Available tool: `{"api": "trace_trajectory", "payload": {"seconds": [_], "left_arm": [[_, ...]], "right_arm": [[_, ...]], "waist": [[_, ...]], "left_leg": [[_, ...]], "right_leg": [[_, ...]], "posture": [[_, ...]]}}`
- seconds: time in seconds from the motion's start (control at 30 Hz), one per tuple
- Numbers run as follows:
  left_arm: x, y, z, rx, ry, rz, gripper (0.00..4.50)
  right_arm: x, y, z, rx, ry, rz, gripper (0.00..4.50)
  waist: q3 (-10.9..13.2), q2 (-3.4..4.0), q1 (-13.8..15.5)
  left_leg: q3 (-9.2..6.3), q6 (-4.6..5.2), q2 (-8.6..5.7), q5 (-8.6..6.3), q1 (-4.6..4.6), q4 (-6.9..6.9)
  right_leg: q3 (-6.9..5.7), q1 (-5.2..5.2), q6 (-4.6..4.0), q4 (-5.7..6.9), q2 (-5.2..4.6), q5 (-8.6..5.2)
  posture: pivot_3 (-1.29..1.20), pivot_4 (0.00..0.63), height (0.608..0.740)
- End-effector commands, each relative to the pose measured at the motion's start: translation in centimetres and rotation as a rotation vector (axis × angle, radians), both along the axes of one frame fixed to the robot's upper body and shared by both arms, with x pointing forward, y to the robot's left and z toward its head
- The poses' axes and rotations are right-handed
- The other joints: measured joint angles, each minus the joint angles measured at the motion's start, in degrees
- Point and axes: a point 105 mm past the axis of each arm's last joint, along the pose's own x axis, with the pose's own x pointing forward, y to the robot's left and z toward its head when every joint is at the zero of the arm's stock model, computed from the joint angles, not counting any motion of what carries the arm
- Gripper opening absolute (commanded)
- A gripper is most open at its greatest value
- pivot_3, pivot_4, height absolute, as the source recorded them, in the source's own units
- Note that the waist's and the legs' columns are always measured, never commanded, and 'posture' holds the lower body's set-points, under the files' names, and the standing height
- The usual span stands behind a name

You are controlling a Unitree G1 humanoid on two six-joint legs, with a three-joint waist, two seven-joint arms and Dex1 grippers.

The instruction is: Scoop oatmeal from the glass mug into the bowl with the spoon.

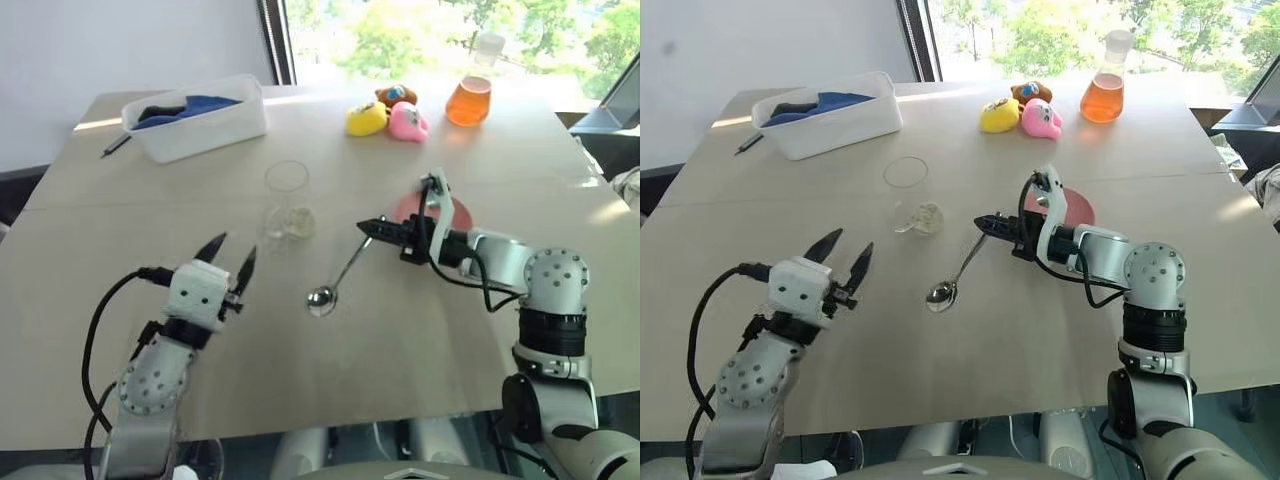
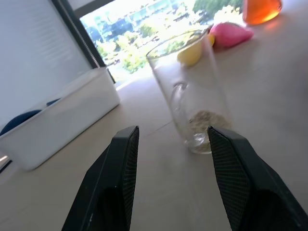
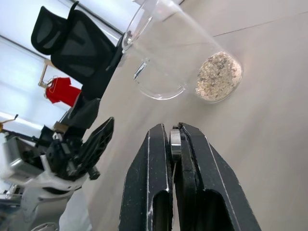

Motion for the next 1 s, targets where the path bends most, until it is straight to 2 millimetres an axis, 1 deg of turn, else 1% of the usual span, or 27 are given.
{"api": "trace_trajectory", "payload": {"seconds": [0.03,0.1,0.2,0.37,0.47,0.57,0.7,0.8,0.9,1.0], "left_arm": [[1.7,-0.2,0.2,0.034,-0.014,0.005,2.36],[2.8,-0.5,0.4,0.015,-0.029,0.003,2.36],[4.0,-1.0,0.3,0.003,-0.026,-0.007,2.36],[4.6,-1.1,-0.5,-0.011,-0.005,-0.015,2.36],[4.8,-0.7,-0.5,-0.009,-0.01,-0.007,2.36],[4.6,-1.0,-0.2,-0.028,-0.027,-0.038,2.36],[3.3,-2.2,-0.4,-0.034,-0.024,-0.116,2.36],[2.7,-2.4,-0.7,-0.02,-0.016,-0.131,2.36],[2.6,-2.9,-0.9,-0.002,-0.01,-0.147,2.36],[3.4,-3.1,-0.7,0.022,-0.03,-0.133,2.36]], "right_arm": [[0.1,0.2,1.9,0.038,-0.069,0.004,0.0],[0.1,0.2,1.9,0.038,-0.071,0.003,0.0],[0.1,0.0,2.1,0.036,-0.078,-0.007,0.0],[0.2,-0.6,2.1,0.029,-0.086,-0.033,0.0],[0.2,-0.7,2.1,0.031,-0.085,-0.042,0.0],[0.1,-0.8,2.0,0.032,-0.084,-0.048,0.0],[0.1,-0.9,1.9,0.031,-0.085,-0.057,0.0],[0.0,-0.9,1.9,0.033,-0.084,-0.06,0.0],[-0.1,-0.8,1.7,0.035,-0.079,-0.057,0.0],[-0.1,-0.7,1.7,0.036,-0.076,-0.055,0.0]], "waist": [[0.0,-0.01,0.1],[0.0,-0.02,0.1],[0.0,-0.04,0.1],[0.0,-0.04,-0.2],[0.0,-0.04,-0.2],[0.0,-0.04,-0.1],[0.0,-0.04,-0.1],[0.0,-0.04,-0.1],[0.0,-0.04,0.1],[0.0,-0.04,0.1]], "left_leg": [[-0.01,0.0,-0.01,0.0,-0.02,0.02],[0.01,-0.01,-0.02,0.01,-0.04,0.05],[0.05,-0.02,-0.02,0.01,-0.08,0.05],[0.18,-0.02,0.0,0.01,-0.15,0.05],[0.17,-0.02,0.03,0.01,-0.17,0.05],[0.18,-0.02,0.04,0.02,-0.18,0.05],[0.2,-0.02,0.1,0.01,-0.18,0.05],[0.22,-0.02,0.13,0.01,-0.21,0.04],[0.2,-0.02,0.14,0.01,-0.21,0.04],[0.21,-0.01,0.12,0.01,-0.2,0.05]], "right_leg": [[0.0,-0.01,0.0,0.01,0.0,0.0],[0.02,-0.03,0.0,0.04,-0.01,0.0],[0.06,-0.11,0.0,0.07,-0.02,0.0],[0.19,-0.28,0.0,0.15,-0.02,0.0],[0.19,-0.32,0.0,0.15,-0.01,0.0],[0.2,-0.31,0.01,0.15,-0.02,0.0],[0.23,-0.32,0.0,0.15,-0.04,0.0],[0.26,-0.37,0.01,0.14,-0.05,0.0],[0.24,-0.37,0.0,0.17,-0.04,0.0],[0.24,-0.37,0.01,0.19,-0.04,0.0]], "posture": [[0.0,0.15,0.74],[0.0,0.15,0.74],[0.0,0.15,0.74],[0.0,0.15,0.74],[0.0,0.15,0.74],[0.0,0.15,0.74],[0.0,0.15,0.74],[0.0,0.15,0.74],[0.0,0.15,0.74],[0.0,0.15,0.74]]}}
